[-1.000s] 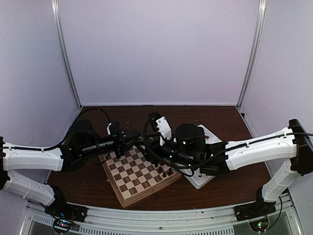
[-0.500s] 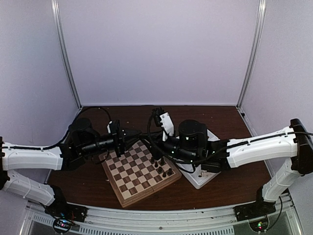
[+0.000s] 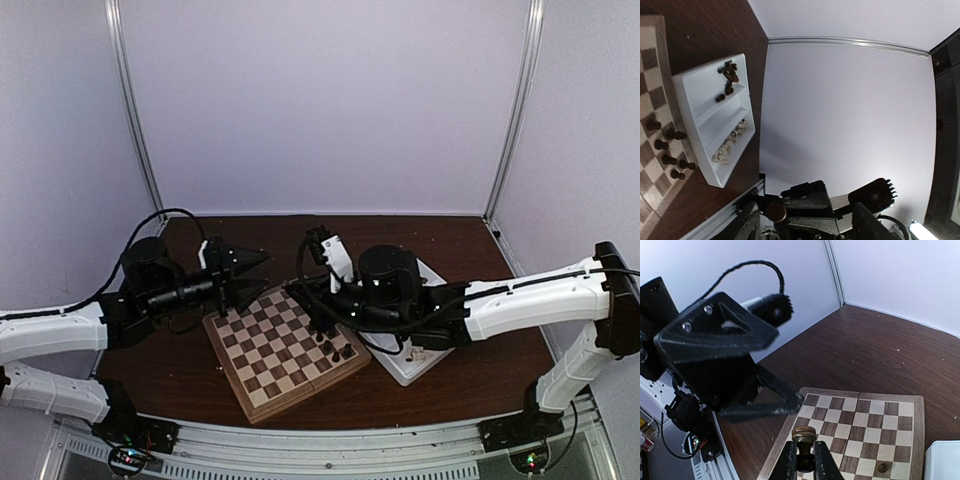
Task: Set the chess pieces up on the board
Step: Place the chess piece on the chessboard.
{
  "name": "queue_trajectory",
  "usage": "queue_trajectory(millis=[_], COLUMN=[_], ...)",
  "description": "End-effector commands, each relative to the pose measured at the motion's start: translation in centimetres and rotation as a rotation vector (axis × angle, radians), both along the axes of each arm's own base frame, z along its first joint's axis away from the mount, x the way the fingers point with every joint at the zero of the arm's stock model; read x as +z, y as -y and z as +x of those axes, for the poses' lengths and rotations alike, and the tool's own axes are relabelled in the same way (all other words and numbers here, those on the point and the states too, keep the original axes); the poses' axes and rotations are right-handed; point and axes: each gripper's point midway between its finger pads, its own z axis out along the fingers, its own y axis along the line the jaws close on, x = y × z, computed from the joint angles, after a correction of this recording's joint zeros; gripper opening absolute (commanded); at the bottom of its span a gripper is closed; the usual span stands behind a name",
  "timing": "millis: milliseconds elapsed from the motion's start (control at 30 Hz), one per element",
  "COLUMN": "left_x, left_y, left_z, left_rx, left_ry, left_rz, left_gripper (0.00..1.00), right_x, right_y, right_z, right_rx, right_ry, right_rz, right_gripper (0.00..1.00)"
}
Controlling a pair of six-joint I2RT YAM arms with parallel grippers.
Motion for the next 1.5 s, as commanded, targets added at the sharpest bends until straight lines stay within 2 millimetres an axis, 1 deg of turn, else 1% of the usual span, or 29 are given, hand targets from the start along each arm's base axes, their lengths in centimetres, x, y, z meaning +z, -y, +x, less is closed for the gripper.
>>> queue_trajectory(millis=[0, 33, 100, 133, 167, 200, 233, 300, 367, 467, 533, 667, 733, 900, 933, 1033, 1133, 1267, 1300, 1467], left_x=[-4.0, -3.7, -5.1, -5.2, -4.9, -4.5, -4.3, -3.8, -3.3, -3.0, -3.0, -3.1, -3.3, -3.6, -3.7, -4.1, -4.6, -5.1, -5.2, -5.9], left_y=[-5.3, -6.6, -9.8, -11.4, -13.1, -14.6, -15.9, -18.4, -19.8, -21.0, -21.3, -21.0, -20.8, -20.3, -20.1, -19.8, -19.5, -19.3, -19.2, -18.8], left_z=[0.7, 0.7, 0.0, -0.3, -0.5, -0.8, -1.2, -1.8, -2.4, -2.9, -2.9, -2.9, -2.9, -2.9, -2.9, -3.0, -3.0, -3.0, -3.0, -2.9], left_rx=[0.124, 0.161, 0.226, 0.260, 0.297, 0.329, 0.352, 0.403, 0.421, 0.425, 0.421, 0.392, 0.376, 0.331, 0.320, 0.290, 0.268, 0.247, 0.246, 0.220], left_ry=[0.029, 0.066, 0.087, 0.121, 0.176, 0.210, 0.239, 0.279, 0.305, 0.325, 0.329, 0.339, 0.344, 0.348, 0.352, 0.352, 0.344, 0.327, 0.322, 0.302], left_rz=[0.267, 0.306, 0.467, 0.546, 0.630, 0.695, 0.758, 0.859, 0.922, 0.989, 1.016, 1.039, 1.052, 1.072, 1.075, 1.083, 1.090, 1.098, 1.101, 1.110], left_gripper=[0.68, 0.69, 0.71, 0.72, 0.73, 0.74, 0.74, 0.75, 0.75, 0.75, 0.75, 0.75, 0.75, 0.76, 0.76, 0.76, 0.77, 0.77, 0.77, 0.77], right_x=[-0.8, -1.5, -3.1, -4.0, -4.7, -5.9, -6.8, -7.8, -8.7, -10.4, -11.5, -13.4, -13.9, -14.8, -14.7, -15.8, -16.2, -16.7, -16.8, -17.4], right_y=[0.3, 0.3, 0.3, 0.2, 0.0, 0.2, 0.3, 0.3, 0.5, 0.5, 0.3, 0.5, 0.5, -0.5, -0.7, -0.9, -1.0, -0.4, -0.1, 0.6], right_z=[-0.4, -0.5, -0.8, -1.1, -1.4, -1.8, -2.1, -2.4, -2.4, -2.5, -1.9, -0.9, -0.3, 0.9, 1.2, 2.1, 3.4, 5.5, 6.3, 8.2], right_rx=[0.021, 0.025, 0.041, 0.057, 0.077, 0.095, 0.102, 0.105, 0.096, 0.099, 0.077, 0.028, 0.008, 0.013, 0.012, 0.021, 0.022, -0.002, -0.015, -0.020], right_ry=[-0.059, -0.078, -0.117, -0.140, -0.161, -0.194, -0.217, -0.243, -0.257, -0.282, -0.286, -0.294, -0.286, -0.309, -0.314, -0.352, -0.389, -0.413, -0.419, -0.461], right_rz=[-0.092, -0.134, -0.235, -0.293, -0.340, -0.413, -0.464, -0.550, -0.623, -0.711, -0.769, -0.885, -0.925, -0.971, -0.971, -0.975, -0.950, -0.940, -0.937, -0.926], right_gripper=[0.00, 0.00, 0.00, 0.00, 0.00, 0.00, 0.00, 0.01, 0.02, 0.02, 0.02, 0.02, 0.02, 0.02, 0.02, 0.03, 0.03, 0.03, 0.04, 0.05])
